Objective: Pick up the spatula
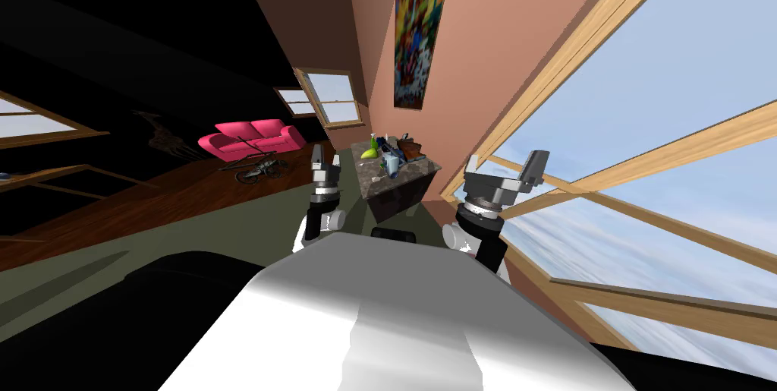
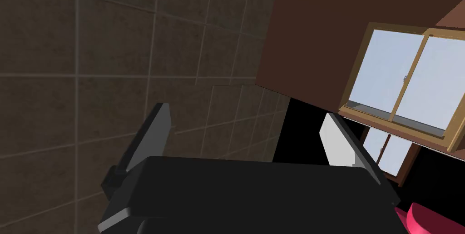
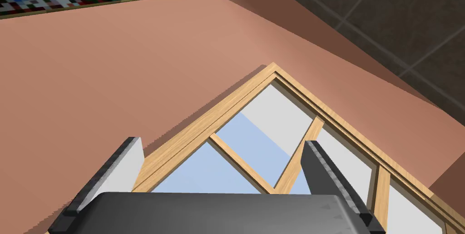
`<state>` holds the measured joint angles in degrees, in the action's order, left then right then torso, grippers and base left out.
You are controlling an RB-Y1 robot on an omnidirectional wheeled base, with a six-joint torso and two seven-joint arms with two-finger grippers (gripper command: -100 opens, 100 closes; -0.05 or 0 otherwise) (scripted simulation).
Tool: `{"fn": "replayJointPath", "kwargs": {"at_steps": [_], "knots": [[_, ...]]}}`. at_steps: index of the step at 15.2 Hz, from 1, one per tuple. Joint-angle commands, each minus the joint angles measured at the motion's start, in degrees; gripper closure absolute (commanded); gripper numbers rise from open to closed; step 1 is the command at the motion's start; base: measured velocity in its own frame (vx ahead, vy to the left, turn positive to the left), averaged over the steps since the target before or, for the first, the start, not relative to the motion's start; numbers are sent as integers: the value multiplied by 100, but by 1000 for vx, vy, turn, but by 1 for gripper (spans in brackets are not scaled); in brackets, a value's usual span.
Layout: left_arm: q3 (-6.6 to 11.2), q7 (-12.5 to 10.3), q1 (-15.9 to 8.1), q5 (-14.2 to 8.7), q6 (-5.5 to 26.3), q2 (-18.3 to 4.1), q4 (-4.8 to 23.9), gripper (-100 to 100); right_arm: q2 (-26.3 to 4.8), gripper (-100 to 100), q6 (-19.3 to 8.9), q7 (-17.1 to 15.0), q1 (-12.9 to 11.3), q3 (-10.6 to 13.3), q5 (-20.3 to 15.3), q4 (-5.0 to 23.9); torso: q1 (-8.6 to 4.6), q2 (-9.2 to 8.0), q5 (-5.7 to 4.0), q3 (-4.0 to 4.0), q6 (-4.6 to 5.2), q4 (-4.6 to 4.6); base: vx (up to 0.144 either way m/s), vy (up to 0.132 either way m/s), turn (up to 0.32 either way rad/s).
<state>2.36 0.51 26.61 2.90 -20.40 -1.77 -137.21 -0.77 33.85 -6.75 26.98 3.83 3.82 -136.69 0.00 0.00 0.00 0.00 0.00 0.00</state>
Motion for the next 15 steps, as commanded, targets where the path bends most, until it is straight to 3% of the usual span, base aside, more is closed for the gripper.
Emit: {"fn": "replayJointPath", "kwargs": {"at_steps": [1,7,15], "knots": [[14,-81,-64,-82,169,-245,86,-100,0,0,0,0,0,0,0,0,0,0,0,0,0,0,3,-5,-48],[48,-278,-219,-283,584,-586,296,-100,0,0,0,0,0,0,0,0,-1,7,0,4,2,-2,11,-7,-51],[119,-690,-543,-706,1456,-1059,738,-100,0,0,0,0,0,0,0,0,-2,9,0,5,3,-2,13,-10,-66]]}}
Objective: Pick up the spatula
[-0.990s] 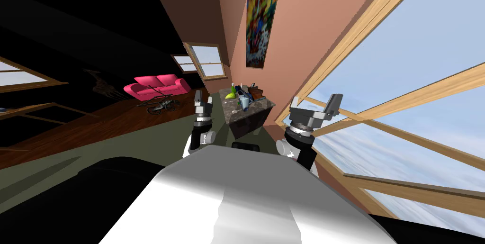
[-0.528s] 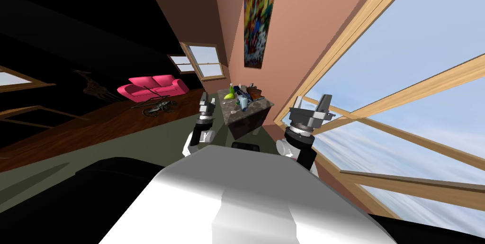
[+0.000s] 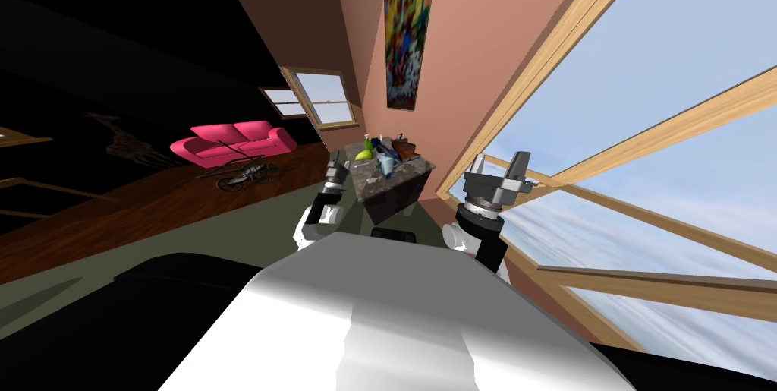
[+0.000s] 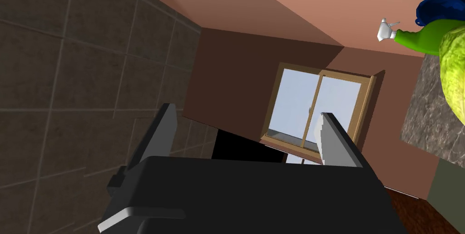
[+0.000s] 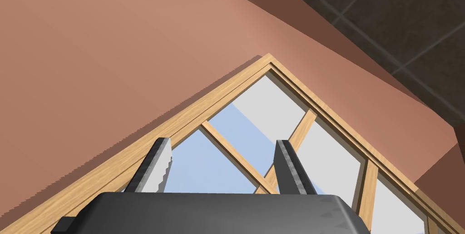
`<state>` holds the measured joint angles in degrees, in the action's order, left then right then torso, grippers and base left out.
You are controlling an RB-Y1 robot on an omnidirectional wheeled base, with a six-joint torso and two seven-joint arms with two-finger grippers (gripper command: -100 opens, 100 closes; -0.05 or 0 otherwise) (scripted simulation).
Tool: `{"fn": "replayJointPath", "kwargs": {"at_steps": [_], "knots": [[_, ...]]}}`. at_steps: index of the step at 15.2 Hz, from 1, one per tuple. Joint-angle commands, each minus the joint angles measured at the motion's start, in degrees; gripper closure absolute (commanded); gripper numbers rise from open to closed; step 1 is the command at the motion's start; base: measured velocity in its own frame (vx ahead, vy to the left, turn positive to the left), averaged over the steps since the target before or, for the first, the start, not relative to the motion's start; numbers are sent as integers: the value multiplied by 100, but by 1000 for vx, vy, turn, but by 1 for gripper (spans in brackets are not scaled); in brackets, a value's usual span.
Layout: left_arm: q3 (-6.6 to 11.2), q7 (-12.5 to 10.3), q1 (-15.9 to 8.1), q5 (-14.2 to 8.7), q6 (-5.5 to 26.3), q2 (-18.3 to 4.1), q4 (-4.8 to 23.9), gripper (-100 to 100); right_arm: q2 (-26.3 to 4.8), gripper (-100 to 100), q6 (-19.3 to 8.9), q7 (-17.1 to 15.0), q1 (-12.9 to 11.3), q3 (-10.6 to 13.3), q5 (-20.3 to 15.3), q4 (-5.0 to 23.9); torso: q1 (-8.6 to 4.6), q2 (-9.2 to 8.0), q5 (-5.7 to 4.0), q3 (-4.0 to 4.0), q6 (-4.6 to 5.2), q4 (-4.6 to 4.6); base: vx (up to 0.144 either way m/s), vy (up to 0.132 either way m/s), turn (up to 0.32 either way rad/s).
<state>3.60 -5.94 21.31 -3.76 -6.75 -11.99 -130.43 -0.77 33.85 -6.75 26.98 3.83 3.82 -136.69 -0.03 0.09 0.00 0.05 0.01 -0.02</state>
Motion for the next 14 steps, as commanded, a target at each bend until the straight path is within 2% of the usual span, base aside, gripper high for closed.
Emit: {"fn": "replayJointPath", "kwargs": {"at_steps": [1,2,3,6,7,8,9,10,11,12,14], "knots": [[16,-170,-112,-169,286,-156,196,-100,0,0,0,0,0,0,0,0,0,0,0,0,0,0,19,-12,-84],[16,-170,-112,-169,356,-156,196,-100,0,0,0,0,0,0,0,0,0,1,0,0,0,0,18,-9,-72],[38,-303,-216,-305,487,-274,339,-100,0,0,0,0,0,0,0,0,1,1,0,1,0,0,20,-10,-91],[38,-303,-216,-305,638,-274,339,-100,0,0,0,0,0,0,0,0,0,1,0,1,-1,0,13,-6,-34],[62,-442,-325,-449,844,-393,489,-100,0,0,0,0,0,0,0,0,1,-2,0,-1,-2,0,10,-7,-63],[62,-442,-325,-449,935,-393,489,-100,0,0,0,0,0,0,0,0,1,-1,0,-1,1,1,14,-9,-82],[87,-586,-440,-600,1091,-511,646,-100,0,0,0,0,0,0,0,0,0,-1,0,-1,0,0,19,-14,-110],[87,-586,-440,-600,1242,-511,646,-100,0,0,0,0,0,0,0,0,-1,1,0,0,2,0,20,-12,-94],[87,-586,-440,-600,1245,-511,646,-100,0,0,0,0,0,0,0,0,-1,2,0,1,0,0,13,-6,-27],[114,-736,-559,-756,1460,-628,808,-100,0,0,0,0,0,0,0,0,0,0,0,0,-1,0,15,-9,-71],[114,-736,-559,-756,1567,-628,808,-100,0,0,0,0,0,0,0,0,0,1,0,0,0,0,15,-7,-54]]}}
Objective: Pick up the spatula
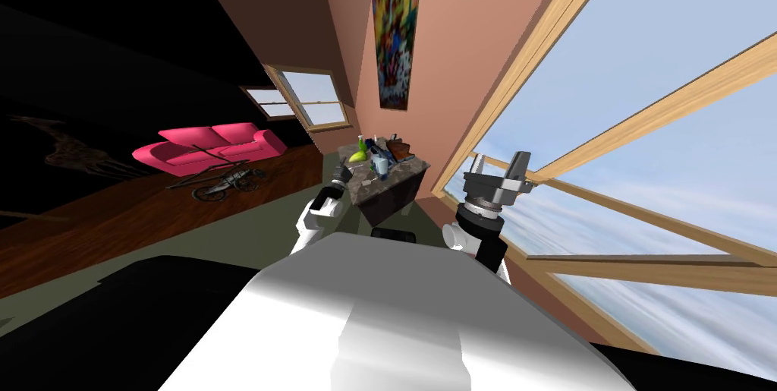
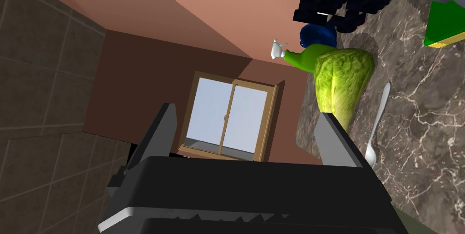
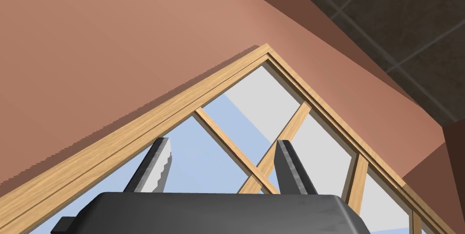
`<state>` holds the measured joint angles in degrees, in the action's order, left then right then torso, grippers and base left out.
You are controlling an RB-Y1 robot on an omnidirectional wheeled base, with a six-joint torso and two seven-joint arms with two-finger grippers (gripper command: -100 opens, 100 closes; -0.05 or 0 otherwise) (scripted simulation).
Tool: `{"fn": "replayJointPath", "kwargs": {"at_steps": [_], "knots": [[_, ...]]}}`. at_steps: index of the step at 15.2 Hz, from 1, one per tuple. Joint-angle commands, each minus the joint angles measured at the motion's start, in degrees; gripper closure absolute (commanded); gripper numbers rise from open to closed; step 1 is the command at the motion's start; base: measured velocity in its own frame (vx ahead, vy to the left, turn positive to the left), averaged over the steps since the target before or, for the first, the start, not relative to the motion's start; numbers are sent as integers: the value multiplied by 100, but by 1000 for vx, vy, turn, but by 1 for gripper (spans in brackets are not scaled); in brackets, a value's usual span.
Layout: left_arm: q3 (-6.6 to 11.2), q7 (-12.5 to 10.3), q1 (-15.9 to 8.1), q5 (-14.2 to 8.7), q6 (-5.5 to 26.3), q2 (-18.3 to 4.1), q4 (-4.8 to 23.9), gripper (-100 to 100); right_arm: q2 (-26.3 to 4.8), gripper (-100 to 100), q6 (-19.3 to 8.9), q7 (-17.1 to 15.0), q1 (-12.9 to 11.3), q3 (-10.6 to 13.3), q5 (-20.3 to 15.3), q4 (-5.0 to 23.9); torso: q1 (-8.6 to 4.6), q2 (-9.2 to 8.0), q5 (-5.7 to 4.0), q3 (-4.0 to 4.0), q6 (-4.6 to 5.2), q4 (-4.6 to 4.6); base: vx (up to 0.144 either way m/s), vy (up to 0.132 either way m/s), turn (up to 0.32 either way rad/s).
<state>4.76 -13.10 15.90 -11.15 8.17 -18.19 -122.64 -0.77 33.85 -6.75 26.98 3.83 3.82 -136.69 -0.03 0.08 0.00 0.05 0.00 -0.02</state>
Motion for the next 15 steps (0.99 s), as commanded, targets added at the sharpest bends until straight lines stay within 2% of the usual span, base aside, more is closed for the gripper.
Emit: {"fn": "replayJointPath", "kwargs": {"at_steps": [1,2,3,5,6,8,9,11,12,14,15], "knots": [[25,-173,-142,-179,286,-125,197,-100,0,0,0,0,0,0,0,0,0,0,0,0,0,0,16,-11,-81],[25,-173,-142,-179,400,-125,197,-100,0,0,0,0,0,0,0,0,0,1,0,0,2,0,17,-10,-83],[53,-330,-269,-345,539,-241,370,-100,0,0,0,0,0,0,0,0,-1,2,0,1,2,0,22,-11,-111],[53,-330,-269,-345,750,-241,370,-100,0,0,0,0,0,0,0,0,-1,4,0,2,1,-1,21,-9,-71],[82,-490,-400,-516,888,-357,546,-100,0,0,0,0,0,0,0,0,-1,3,0,2,0,-1,18,-11,-94],[82,-490,-400,-516,1100,-357,546,-100,0,0,0,0,0,0,0,0,-2,3,-1,1,1,0,17,-10,-65],[112,-652,-533,-690,1254,-472,726,-100,0,0,0,0,0,0,0,0,-1,1,0,1,0,0,20,-12,-72],[112,-652,-533,-690,1455,-472,726,-100,0,0,0,0,0,0,0,0,-2,3,-1,1,2,0,17,-9,-68],[142,-816,-668,-866,1623,-585,908,-100,0,0,0,0,0,0,0,0,-1,1,0,1,0,0,16,-10,-92],[142,-816,-668,-866,1815,-585,908,-100,0,0,0,0,0,0,0,0,-2,2,0,1,2,0,15,-8,-67],[172,-980,-804,-1043,1988,-698,1092,-100,0,0,0,0,0,0,0,0,-1,0,0,0,0,0,16,-9,-86]]}}
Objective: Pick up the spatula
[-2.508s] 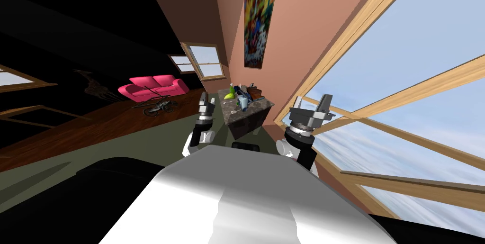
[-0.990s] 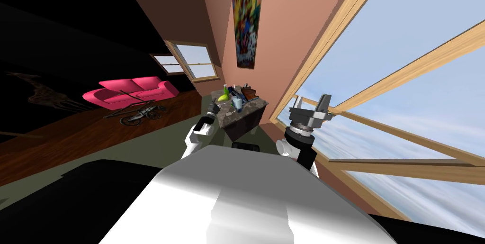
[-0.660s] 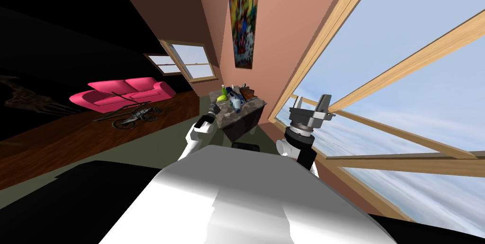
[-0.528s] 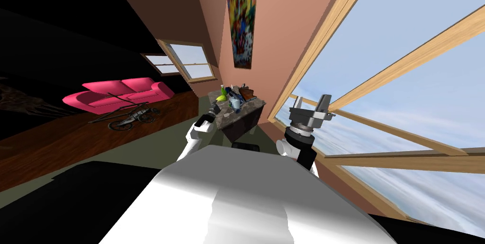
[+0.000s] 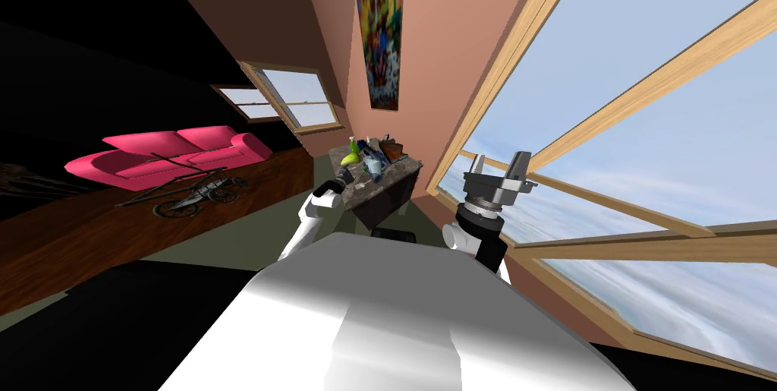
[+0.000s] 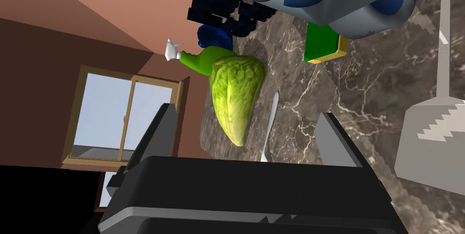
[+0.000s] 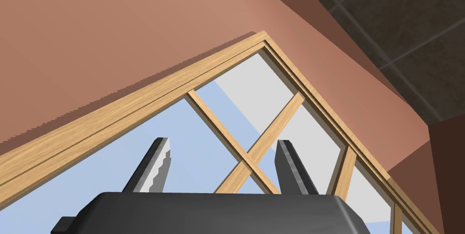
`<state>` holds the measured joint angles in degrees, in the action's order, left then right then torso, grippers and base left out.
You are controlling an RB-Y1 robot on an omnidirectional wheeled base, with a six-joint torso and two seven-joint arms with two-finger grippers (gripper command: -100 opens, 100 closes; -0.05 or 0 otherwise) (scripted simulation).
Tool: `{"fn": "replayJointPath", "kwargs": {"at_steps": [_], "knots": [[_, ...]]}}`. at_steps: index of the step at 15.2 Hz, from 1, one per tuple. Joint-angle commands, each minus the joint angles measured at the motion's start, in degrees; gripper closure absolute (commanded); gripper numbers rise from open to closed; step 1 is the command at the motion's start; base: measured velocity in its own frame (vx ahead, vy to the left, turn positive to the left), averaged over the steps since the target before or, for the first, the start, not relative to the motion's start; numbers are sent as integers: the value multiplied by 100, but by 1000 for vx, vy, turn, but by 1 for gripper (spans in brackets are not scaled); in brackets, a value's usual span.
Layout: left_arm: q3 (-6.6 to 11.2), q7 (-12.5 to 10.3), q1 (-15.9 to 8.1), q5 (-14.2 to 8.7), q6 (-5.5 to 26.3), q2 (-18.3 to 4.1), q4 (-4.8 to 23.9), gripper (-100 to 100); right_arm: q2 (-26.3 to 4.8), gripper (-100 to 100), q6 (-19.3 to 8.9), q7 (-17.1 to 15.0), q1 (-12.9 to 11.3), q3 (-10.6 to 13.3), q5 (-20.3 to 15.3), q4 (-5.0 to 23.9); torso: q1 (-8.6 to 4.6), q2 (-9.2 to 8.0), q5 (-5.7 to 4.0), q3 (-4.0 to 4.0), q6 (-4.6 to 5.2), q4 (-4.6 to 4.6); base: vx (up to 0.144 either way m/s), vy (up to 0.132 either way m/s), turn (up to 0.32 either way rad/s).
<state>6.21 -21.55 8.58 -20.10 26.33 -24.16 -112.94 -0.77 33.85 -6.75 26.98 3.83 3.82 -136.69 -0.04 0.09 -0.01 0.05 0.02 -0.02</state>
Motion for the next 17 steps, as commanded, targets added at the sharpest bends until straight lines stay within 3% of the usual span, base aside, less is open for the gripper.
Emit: {"fn": "replayJointPath", "kwargs": {"at_steps": [1,2,3,6,7,9,10,13,14,16,17], "knots": [[28,-135,-73,-148,286,-100,123,-100,0,0,0,0,0,0,0,0,0,0,0,0,0,0,18,-10,-99],[28,-135,-73,-148,362,-100,123,-100,0,0,0,0,0,0,0,0,0,0,0,0,-1,0,14,-6,-35],[58,-299,-210,-326,498,-211,308,-100,0,0,0,0,0,0,0,0,1,-1,0,0,-2,0,19,-10,-61],[58,-299,-210,-326,728,-211,308,-100,0,0,0,0,0,0,0,0,-1,0,0,0,-2,0,16,-7,-56],[89,-462,-347,-505,923,-320,495,-100,0,0,0,0,0,0,0,0,0,-2,0,-1,-3,0,13,-8,-63],[89,-462,-347,-505,1093,-320,495,-100,0,0,0,0,0,0,0,0,-1,-1,0,0,-1,0,16,-7,-68],[119,-624,-483,-684,1268,-427,681,-100,0,0,0,0,0,0,0,0,0,-1,0,0,-2,0,18,-7,-106],[119,-624,-483,-684,1457,-427,681,-100,0,0,0,0,0,0,0,0,0,-1,0,0,-2,0,14,-6,-44],[149,-784,-618,-861,1660,-532,867,-100,0,0,0,0,0,0,0,0,0,-3,0,-1,-3,0,13,-9,-76],[149,-784,-618,-861,1818,-532,867,-100,0,0,0,0,0,0,0,0,-1,-1,0,-1,-1,0,15,-7,-74],[179,-941,-751,-1036,1979,-633,1052,-100,0,0,0,0,0,0,0,0,0,-2,0,-1,-2,0,17,-9,-89]]}}
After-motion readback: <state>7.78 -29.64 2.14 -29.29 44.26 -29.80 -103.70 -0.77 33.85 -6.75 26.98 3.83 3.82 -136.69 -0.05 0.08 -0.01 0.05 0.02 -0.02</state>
